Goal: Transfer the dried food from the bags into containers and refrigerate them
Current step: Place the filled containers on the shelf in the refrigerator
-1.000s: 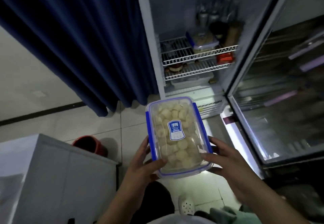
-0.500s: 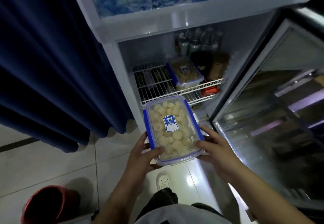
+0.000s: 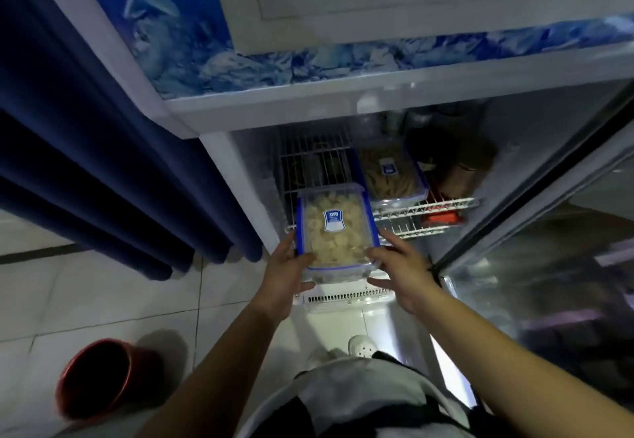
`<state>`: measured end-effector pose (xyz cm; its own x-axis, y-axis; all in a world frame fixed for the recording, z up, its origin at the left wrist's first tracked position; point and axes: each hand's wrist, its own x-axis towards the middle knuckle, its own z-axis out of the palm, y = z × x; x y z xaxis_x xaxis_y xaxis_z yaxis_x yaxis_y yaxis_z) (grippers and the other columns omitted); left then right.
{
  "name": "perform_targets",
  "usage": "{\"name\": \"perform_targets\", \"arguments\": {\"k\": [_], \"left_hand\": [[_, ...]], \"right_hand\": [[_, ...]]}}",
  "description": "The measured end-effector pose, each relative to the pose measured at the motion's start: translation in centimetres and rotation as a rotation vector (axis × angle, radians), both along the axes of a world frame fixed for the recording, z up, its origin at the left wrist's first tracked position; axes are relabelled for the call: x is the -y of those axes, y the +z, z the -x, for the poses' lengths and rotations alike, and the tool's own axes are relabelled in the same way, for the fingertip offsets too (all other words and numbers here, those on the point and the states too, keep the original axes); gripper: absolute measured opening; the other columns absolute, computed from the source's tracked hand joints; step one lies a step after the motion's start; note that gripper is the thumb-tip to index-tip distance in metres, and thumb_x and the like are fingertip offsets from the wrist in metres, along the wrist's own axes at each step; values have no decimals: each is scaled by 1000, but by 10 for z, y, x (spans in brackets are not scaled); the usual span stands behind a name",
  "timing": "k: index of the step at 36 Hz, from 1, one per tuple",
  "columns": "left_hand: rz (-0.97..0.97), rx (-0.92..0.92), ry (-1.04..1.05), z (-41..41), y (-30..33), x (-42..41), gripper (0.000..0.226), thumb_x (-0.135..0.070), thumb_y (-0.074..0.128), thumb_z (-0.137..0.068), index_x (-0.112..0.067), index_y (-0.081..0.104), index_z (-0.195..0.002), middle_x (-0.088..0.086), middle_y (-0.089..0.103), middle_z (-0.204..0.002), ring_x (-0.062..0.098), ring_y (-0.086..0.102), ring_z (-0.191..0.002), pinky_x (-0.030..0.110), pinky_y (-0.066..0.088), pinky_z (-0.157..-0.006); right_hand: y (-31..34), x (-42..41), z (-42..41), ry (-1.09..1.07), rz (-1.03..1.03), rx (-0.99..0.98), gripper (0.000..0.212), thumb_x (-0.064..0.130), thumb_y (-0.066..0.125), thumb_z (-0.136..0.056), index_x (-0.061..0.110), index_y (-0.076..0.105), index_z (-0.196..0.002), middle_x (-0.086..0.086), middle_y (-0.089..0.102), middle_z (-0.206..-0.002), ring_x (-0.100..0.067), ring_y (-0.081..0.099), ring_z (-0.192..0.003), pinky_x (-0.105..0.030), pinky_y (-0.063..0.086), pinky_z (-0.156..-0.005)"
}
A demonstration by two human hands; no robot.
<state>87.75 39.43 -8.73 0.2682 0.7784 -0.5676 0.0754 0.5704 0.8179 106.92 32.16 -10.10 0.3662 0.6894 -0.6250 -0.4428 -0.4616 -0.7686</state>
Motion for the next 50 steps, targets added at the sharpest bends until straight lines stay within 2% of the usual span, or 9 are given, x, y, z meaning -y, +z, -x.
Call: {"name": "perform_targets", "arguments": {"k": [8,11,14,18,29,36,41,46,50], "left_hand": [[-160,-81,20,-26,-1,4,66,-3,64,-87,-68,62,-98,-11,70,-116,7,71,-99,26,60,-69],[-530,-510,-226,-29,-5,12,72,-32,74,-81,-57,38,-138,-7,27,-158,15,26,-145,50,32,-117],[-816,-1011,-453,-37,-18,18,104,-50,70,-79,-35,6,-159,6,-2,-168,29,-3,-154,57,6,-123],[-897,-1205,-612,-55,-26,16,94,-36,65,-90,-37,1,-159,4,-13,-168,29,-15,-154,48,-14,-119],[-910,-1197,-651,-72,-32,8,84,-10,61,-91,-34,16,-158,0,12,-168,24,7,-155,40,4,-124],[-909,-1158,-568,-74,-32,8,81,-9,62,-89,-35,26,-156,6,22,-163,27,17,-150,40,10,-123],[-913,-1152,-555,-74,-37,7,77,-14,63,-91,-34,28,-156,9,27,-161,27,21,-148,41,13,-124],[-861,-1185,-585,-78,-33,-21,82,-3,56,-91,-37,21,-157,5,22,-165,25,14,-153,44,10,-125],[-845,-1192,-613,-89,-22,-50,94,12,56,-77,-35,30,-154,8,36,-157,33,36,-141,45,34,-115]], "right_hand": [[-8,-31,-24,85,35,0,56,2,72,-82,30,59,-130,0,68,-68,-11,65,-61,-41,58,-72],[-11,-38,-26,98,25,6,58,1,72,-80,30,60,-129,-3,73,-83,-14,66,-68,-37,57,-69],[-14,-42,-27,101,18,6,61,2,73,-77,29,59,-129,-8,70,-112,-21,68,-87,-38,58,-71],[-15,-46,-28,108,32,-18,63,1,76,-74,30,59,-128,-6,72,-103,-19,67,-81,-37,58,-69],[-3,-48,-56,362,37,88,50,12,69,-86,25,58,-132,-5,70,-98,-19,62,-86,-39,52,-84],[5,-58,-106,527,-213,787,44,21,67,-91,20,61,-134,-5,59,-133,-13,61,-104,-16,44,-85],[-4,-84,-132,927,37,1285,63,52,58,-89,34,41,-147,-11,48,-145,-37,39,-132,-49,25,-110],[-26,-86,-135,1207,210,1328,88,63,53,-87,38,7,-157,3,13,-166,-33,11,-151,-60,7,-117],[-34,-80,-134,1205,203,1395,93,61,55,-87,36,1,-157,5,9,-167,-30,7,-151,-62,6,-117]]}}
